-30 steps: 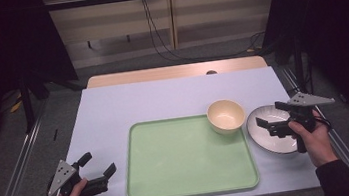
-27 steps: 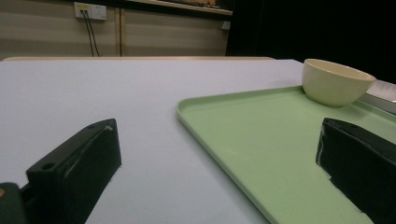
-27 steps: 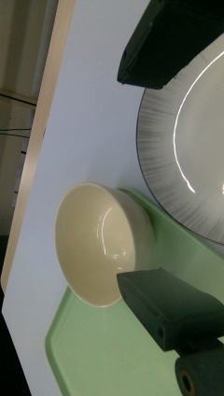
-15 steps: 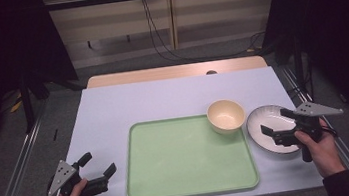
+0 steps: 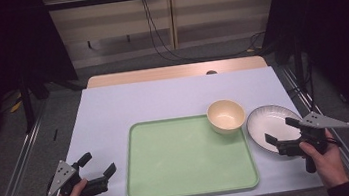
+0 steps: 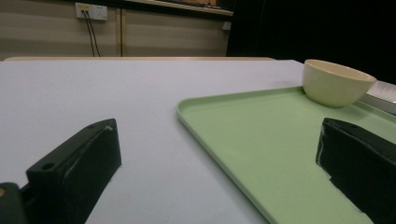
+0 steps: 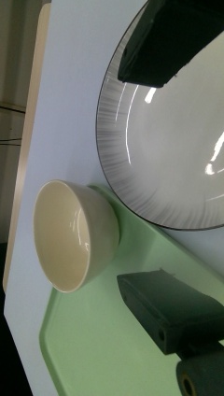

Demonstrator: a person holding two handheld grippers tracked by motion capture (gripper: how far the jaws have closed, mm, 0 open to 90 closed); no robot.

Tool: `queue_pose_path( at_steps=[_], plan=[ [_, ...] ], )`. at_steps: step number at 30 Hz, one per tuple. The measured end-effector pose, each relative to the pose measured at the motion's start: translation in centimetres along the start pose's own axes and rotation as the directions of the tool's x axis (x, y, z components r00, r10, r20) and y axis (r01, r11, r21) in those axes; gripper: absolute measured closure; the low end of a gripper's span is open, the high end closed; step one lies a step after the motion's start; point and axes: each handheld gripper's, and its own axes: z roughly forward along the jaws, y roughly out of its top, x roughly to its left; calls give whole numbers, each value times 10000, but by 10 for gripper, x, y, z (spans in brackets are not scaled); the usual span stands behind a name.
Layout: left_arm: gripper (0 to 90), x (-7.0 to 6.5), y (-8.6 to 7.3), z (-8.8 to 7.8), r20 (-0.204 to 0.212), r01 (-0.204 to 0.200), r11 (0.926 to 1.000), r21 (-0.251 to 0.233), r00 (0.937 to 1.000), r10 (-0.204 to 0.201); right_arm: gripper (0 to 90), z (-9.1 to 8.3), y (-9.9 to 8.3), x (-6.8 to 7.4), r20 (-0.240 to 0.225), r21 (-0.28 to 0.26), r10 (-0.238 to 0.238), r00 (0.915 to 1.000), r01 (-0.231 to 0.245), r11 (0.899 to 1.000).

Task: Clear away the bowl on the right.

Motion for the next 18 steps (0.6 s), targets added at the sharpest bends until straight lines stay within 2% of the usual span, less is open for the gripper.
queue_pose_path(
  at_steps=[2, 5, 9, 14, 16, 17, 18],
  plan=[
    [1, 0, 0, -1, 12, -121, 9999, 66, 9999, 121, 38, -3, -6, 2, 112, 47, -13, 9999, 12, 10000],
    [1, 0, 0, -1, 14, 30, 10000, -18, 10000, -30, 38, -5, -9, 1, 177, 14, -4, 9998, 3, 10000],
    [1, -1, 0, -1, -6, 25, 10000, -38, 10000, -25, 40, -8, -15, -2, 226, -133, 204, 9995, -201, 9997],
    [1, 0, 0, -2, -3, -2, 10000, -18, 10000, 2, 44, -14, -23, -2, 335, -175, 183, 9993, -177, 9997],
    [1, -1, 0, -2, -10, 6, 10000, -28, 10000, -6, 48, -17, -26, -2, 452, -290, 377, 9983, -364, 9989],
    [1, 0, 0, -3, -11, -112, 9999, 36, 9999, 112, 47, -18, -27, -2, 477, -276, 512, 9975, -499, 9984],
    [0, 0, 0, -3, -62, -93, 10000, -22, 9999, 93, 44, -20, -29, -2, 583, -220, 464, 9972, -452, 9987]
  ],
)
